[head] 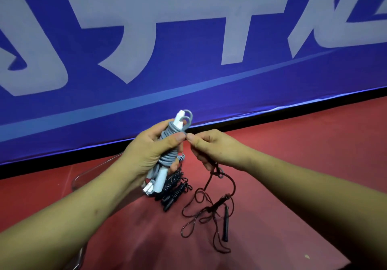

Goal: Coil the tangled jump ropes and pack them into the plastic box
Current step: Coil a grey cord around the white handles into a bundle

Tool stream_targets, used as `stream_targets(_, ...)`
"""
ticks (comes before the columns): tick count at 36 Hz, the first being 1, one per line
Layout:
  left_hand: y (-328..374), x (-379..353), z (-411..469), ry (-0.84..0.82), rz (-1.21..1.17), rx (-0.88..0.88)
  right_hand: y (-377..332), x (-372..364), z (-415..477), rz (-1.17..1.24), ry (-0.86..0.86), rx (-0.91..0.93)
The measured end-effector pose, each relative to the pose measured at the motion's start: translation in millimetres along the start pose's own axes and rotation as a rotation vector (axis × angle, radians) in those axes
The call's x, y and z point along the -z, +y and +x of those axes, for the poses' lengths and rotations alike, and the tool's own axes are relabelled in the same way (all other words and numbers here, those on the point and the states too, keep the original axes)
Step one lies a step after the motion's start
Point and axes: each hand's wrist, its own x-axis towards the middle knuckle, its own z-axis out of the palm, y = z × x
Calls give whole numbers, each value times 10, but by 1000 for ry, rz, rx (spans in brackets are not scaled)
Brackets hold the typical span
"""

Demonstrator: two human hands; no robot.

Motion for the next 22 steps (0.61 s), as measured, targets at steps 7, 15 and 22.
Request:
stream_targets(7,213,141,79,159,148,-116,105,22,-111,-91,-88,-131)
stream_targets(15,29,475,182,359,464,-34,0,-36,-161,74,-168,-95)
stream_targets(22,-111,548,190,274,1318,0,-196,-81,-118,-203,-159,23)
